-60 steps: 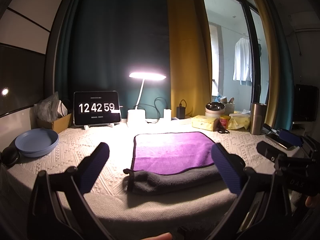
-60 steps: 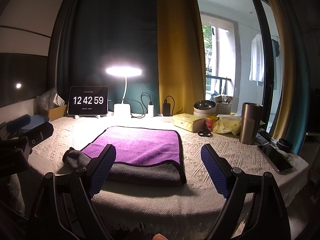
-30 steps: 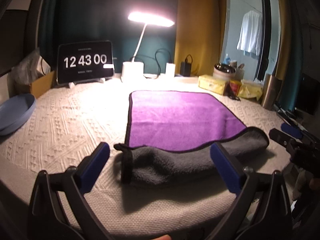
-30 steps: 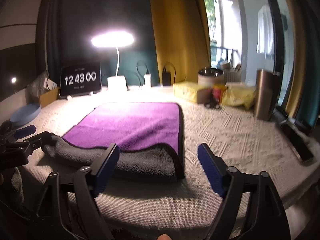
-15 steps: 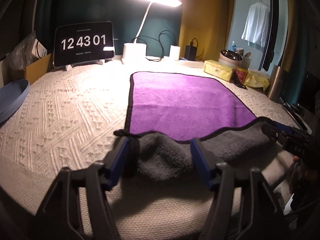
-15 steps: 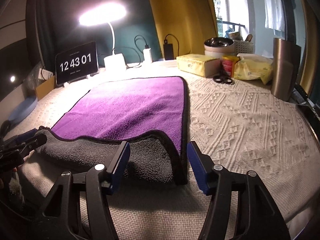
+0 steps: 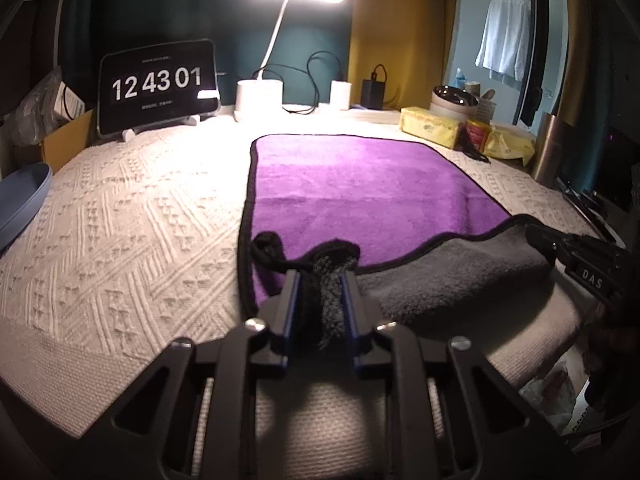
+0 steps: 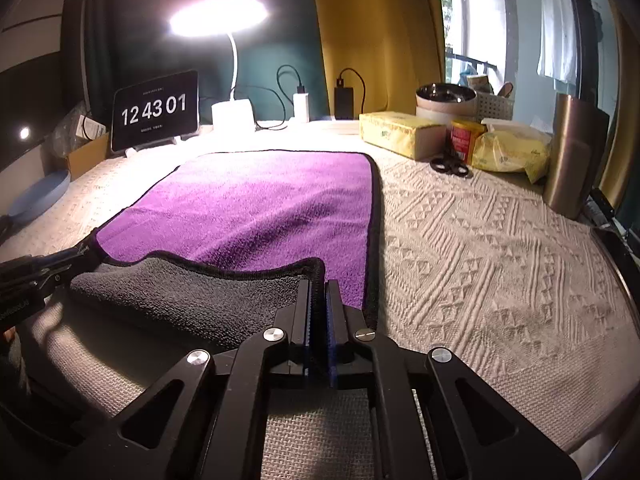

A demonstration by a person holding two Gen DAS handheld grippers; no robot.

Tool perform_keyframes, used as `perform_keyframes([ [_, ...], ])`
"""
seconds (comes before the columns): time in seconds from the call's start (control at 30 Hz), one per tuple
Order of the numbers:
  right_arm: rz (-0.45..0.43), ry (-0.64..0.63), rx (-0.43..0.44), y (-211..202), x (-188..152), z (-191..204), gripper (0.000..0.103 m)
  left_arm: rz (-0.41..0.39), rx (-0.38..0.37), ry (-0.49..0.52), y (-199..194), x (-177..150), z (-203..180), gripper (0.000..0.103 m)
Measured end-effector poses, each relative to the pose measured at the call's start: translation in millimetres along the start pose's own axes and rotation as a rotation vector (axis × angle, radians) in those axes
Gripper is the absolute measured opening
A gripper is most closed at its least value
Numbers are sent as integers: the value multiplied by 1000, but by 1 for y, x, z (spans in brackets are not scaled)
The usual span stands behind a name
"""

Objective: Fold towel

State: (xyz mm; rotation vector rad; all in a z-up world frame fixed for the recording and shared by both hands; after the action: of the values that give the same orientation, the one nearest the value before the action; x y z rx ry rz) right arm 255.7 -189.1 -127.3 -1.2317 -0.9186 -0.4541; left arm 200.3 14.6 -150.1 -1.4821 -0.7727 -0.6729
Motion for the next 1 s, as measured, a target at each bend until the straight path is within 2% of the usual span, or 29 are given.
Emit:
perform_keyframes([
  [0.43,-119,-53,-29,-29,32,6,6,-78,-21,10,-24,29,0,19],
  [1.0,-208,-79,-23,-27,81,-2,6,-169,-40,23,-22,81,4,19],
])
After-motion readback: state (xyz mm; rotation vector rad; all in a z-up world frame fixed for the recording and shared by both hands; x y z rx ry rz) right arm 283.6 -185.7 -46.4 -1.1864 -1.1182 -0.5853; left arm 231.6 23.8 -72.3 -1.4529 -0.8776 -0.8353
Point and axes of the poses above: each gripper's, at about its wrist camera, not at the fingertips, and y roughly the way its jaws point, z to its left, x to its top, the point moved 9 cm from there along y, roughly the way its jaws point, and after that the axes turned 5 degrees about x, right-handed, at the moved point
